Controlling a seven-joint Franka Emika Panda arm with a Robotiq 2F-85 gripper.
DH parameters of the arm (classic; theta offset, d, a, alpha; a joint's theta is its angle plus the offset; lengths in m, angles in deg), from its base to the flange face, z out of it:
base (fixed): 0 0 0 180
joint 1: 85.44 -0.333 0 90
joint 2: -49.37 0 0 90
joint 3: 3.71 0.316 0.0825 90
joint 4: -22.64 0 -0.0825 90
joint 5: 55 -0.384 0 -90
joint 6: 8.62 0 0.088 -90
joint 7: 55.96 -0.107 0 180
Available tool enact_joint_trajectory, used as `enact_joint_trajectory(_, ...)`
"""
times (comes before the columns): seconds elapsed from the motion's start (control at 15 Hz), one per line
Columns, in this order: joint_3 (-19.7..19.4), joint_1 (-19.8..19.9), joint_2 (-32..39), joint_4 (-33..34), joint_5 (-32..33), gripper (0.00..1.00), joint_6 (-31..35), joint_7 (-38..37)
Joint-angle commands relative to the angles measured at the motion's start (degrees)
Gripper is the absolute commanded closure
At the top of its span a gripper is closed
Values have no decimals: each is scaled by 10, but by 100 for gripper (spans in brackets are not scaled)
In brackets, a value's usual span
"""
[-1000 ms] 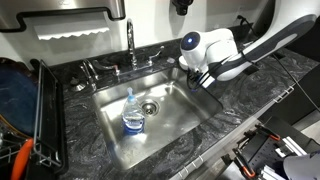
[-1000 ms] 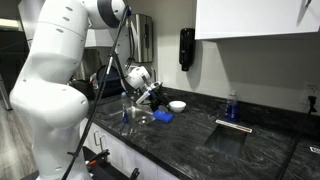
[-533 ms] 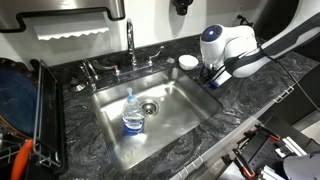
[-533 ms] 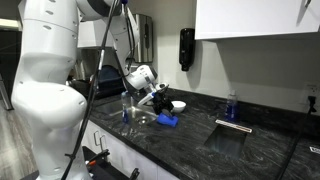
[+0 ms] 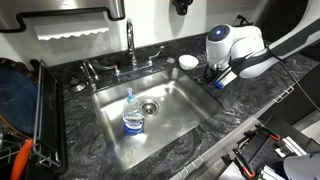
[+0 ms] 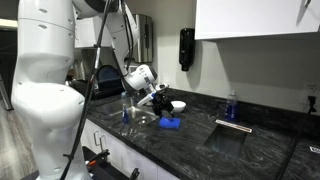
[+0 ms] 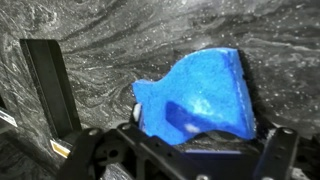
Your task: Move the sponge the sponge to the right
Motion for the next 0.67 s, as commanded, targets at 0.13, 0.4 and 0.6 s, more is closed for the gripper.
enact_joint_trajectory(0.13,10,-16,-2,15,-6,0,50,10)
enact_joint_trajectory(0.4,20,-32,8,42,-20,0,47,13)
enact_joint_trajectory(0.6,29,-50,11,58,-23,0,19,5)
